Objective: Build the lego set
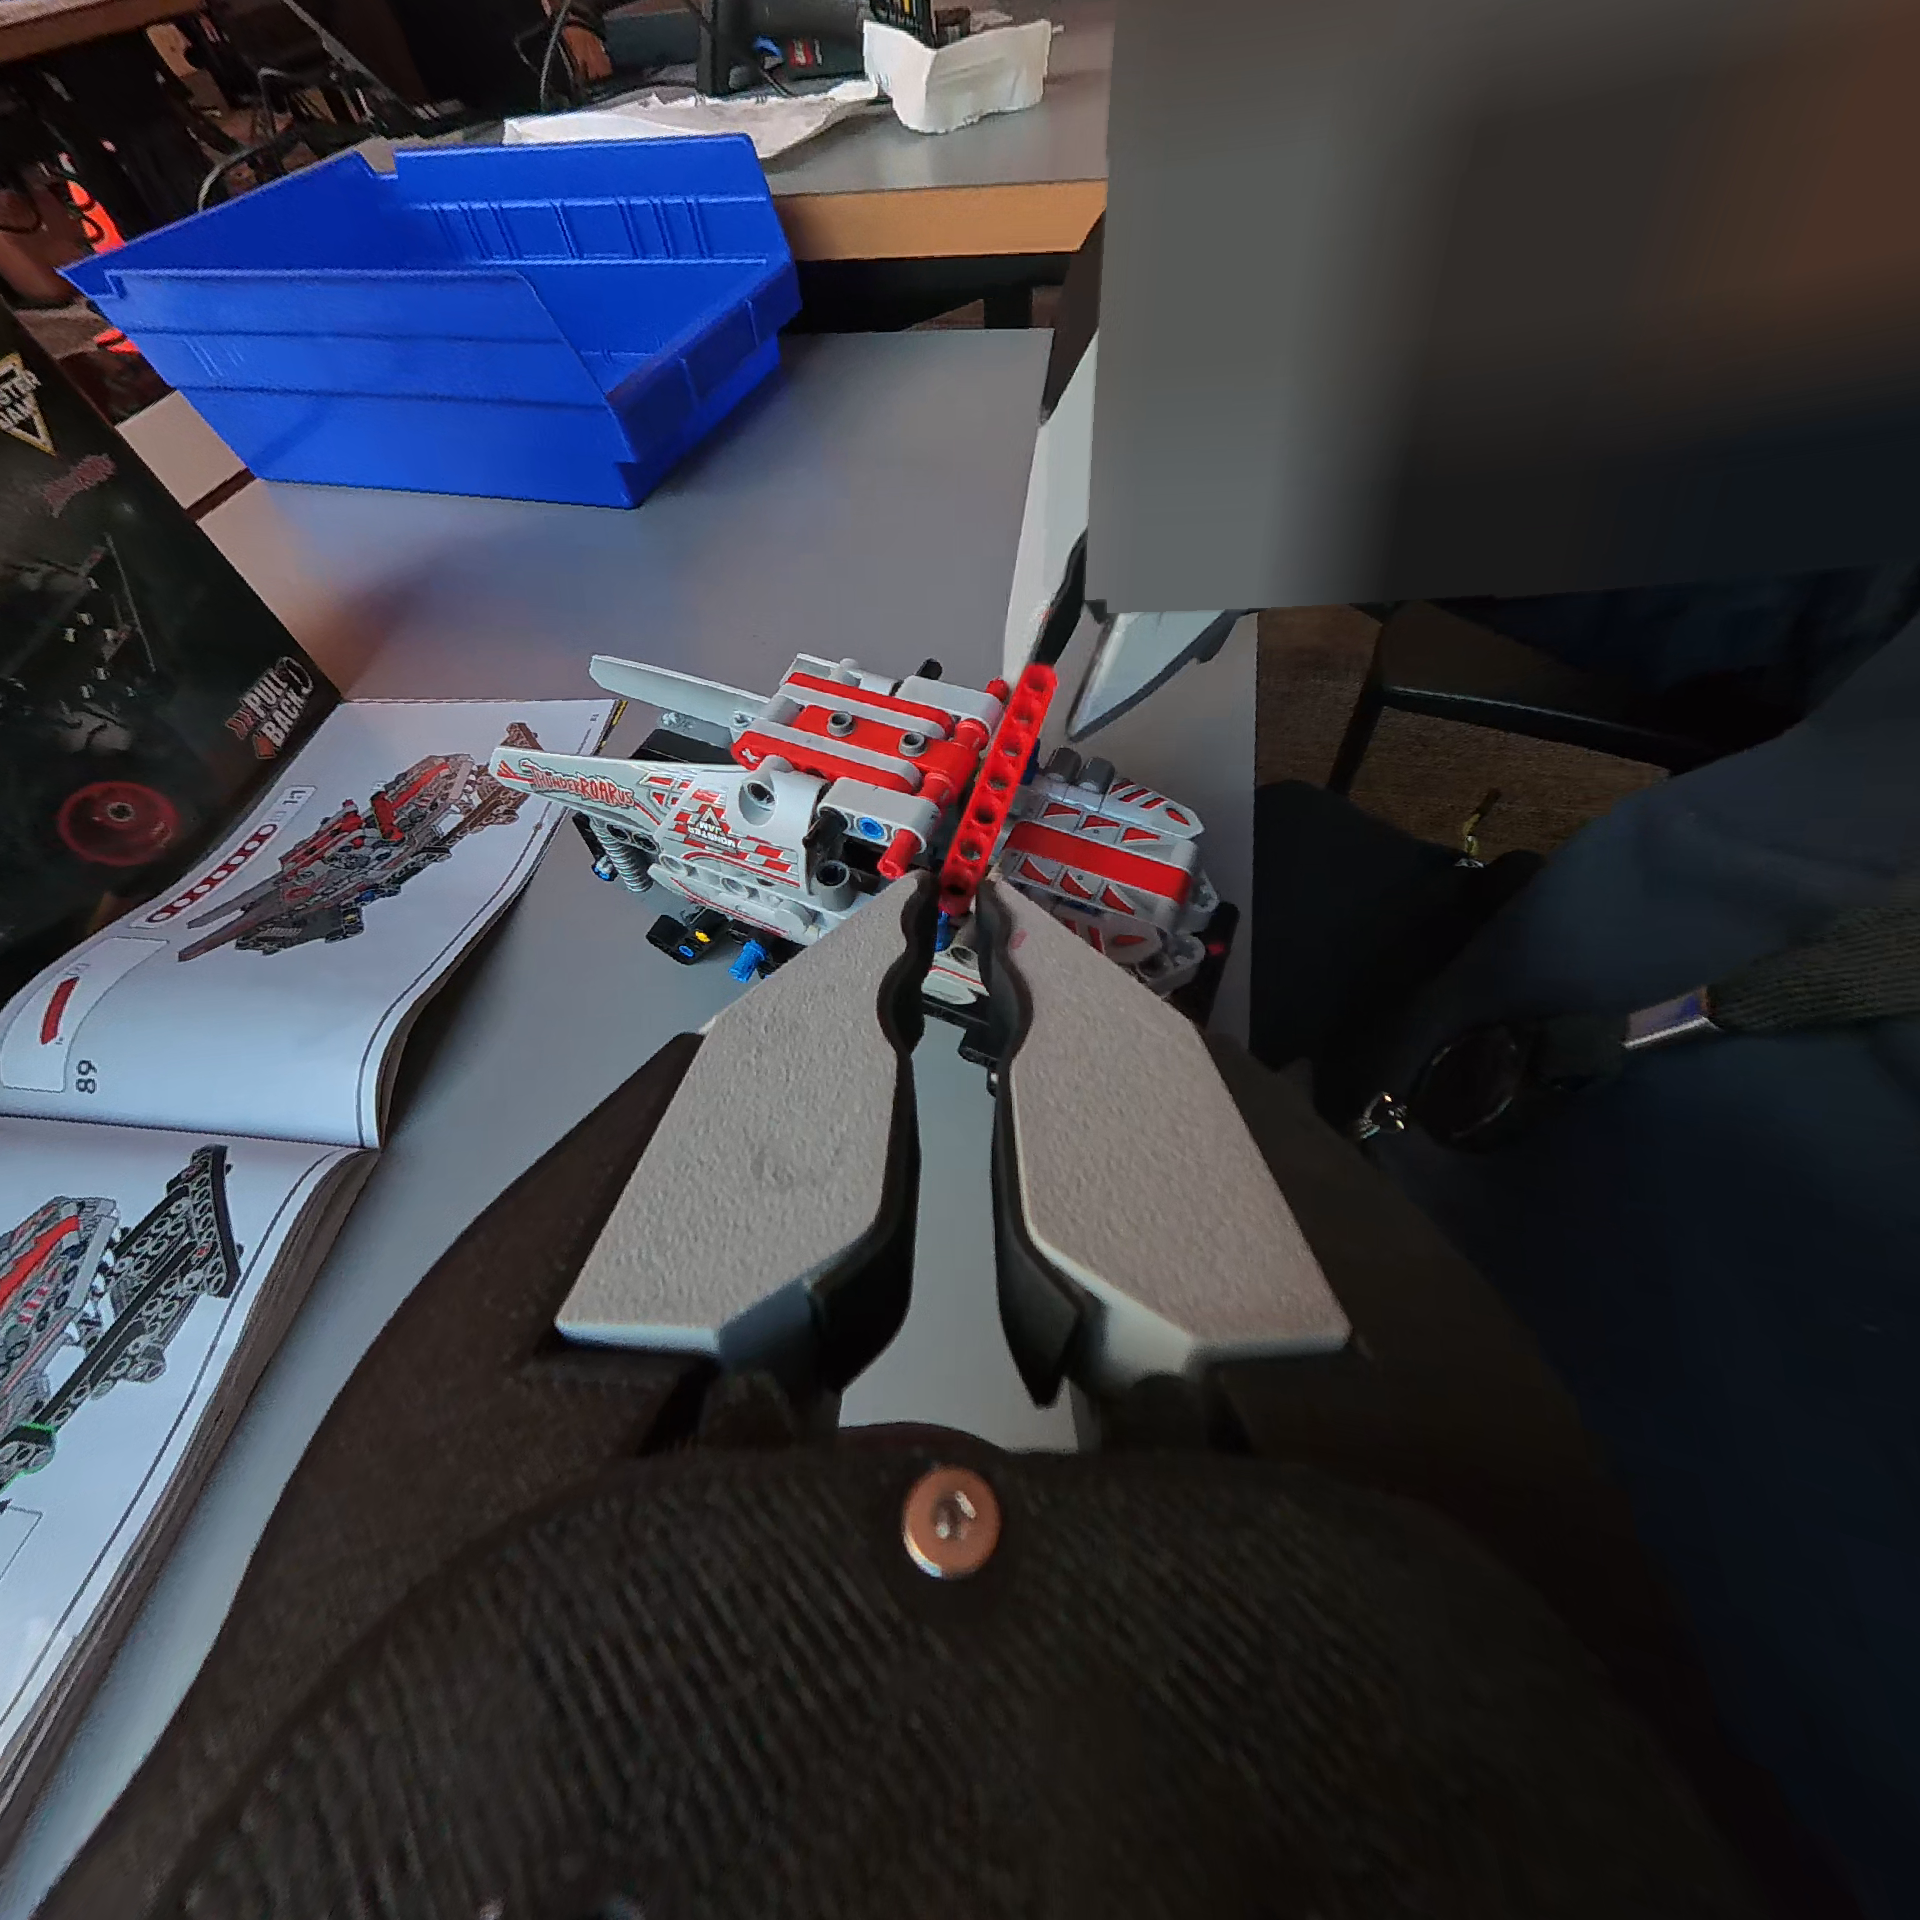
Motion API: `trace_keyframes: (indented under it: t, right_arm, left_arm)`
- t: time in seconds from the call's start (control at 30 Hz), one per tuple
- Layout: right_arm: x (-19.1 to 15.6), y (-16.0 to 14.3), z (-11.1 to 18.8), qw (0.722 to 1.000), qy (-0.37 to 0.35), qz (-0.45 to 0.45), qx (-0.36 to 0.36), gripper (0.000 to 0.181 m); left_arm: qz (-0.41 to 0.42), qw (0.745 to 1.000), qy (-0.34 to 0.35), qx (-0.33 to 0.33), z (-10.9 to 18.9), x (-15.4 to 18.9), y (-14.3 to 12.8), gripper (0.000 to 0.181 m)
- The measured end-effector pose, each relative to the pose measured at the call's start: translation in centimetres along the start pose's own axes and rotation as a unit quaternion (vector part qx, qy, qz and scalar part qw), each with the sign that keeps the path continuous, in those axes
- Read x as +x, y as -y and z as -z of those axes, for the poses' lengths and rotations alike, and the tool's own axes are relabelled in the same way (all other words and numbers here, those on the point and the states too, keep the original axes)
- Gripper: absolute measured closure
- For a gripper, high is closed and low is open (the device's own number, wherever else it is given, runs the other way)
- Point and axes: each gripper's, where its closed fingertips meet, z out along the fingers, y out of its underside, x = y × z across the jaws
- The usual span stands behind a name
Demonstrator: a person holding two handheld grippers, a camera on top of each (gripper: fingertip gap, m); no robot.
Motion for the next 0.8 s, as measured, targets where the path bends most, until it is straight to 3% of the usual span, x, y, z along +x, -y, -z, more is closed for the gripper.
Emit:
trace_keyframes:
  t: [0.13, 0.8]
  right_arm:
    - [-0.4, 1.0, 0.2, 1.000, 0.008, 0.003, 0.021, 0.172]
    - [0.1, -0.2, -0.1, 1.000, -0.008, 0.018, -0.015, 0.178]
  left_arm:
    - [-0.005, 1.000, 0.004, -0.011, 0.2, -0.3, -0.1, 0.177]
    - [0.001, 1.000, -0.012, -0.012, -0.1, 0.0, 0.0, 0.177]
